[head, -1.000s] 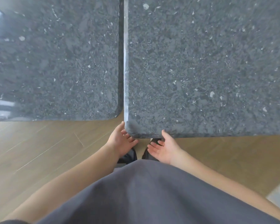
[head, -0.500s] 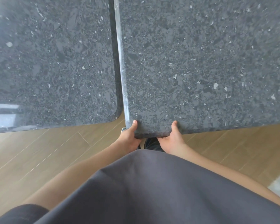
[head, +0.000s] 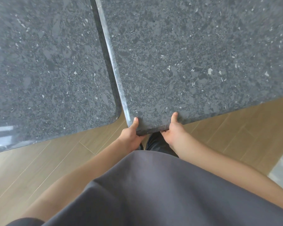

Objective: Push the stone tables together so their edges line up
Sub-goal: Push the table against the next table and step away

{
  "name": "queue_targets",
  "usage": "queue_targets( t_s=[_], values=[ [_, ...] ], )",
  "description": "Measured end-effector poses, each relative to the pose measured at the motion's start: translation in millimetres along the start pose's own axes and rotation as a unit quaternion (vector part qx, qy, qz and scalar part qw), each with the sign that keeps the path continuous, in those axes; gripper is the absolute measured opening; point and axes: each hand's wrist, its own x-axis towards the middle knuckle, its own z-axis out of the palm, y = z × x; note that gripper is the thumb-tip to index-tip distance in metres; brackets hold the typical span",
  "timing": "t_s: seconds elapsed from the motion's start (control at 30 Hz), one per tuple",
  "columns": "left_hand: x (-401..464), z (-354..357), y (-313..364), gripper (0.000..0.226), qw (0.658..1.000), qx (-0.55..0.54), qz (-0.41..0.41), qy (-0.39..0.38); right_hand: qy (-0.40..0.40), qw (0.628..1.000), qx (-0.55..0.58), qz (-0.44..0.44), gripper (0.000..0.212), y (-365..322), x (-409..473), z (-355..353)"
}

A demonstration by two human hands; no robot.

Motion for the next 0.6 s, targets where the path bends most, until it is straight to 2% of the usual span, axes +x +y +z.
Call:
queue_targets(
  t_s=[0.1, 0.37, 0.43, 0.6],
  values=[
    [-0.1, -2.5, 0.5, 0.054, 1.0, 0.016, 0.004, -0.003, -0.013, 1.0, -0.005, -0.014, 0.068, -0.4, 1.3, 2.4],
    [-1.0, 1.2, 2.1, 0.054, 1.0, 0.023, 0.006, 0.017, -0.016, 1.0, -0.004, 0.014, 0.067, -2.2, -2.0, 0.4],
    [-1.7, 1.5, 3.3, 0.055, 0.999, 0.026, -0.002, 0.021, -0.024, 0.999, 0.014, 0.036, 0.067, -3.6, -3.6, -2.7],
    [-5.7, -3.0, 9.7, 0.053, 0.999, 0.049, -0.012, 0.019, -0.032, 0.988, 0.11, 0.099, 0.05, -12.1, -14.3, -9.9]
  ],
)
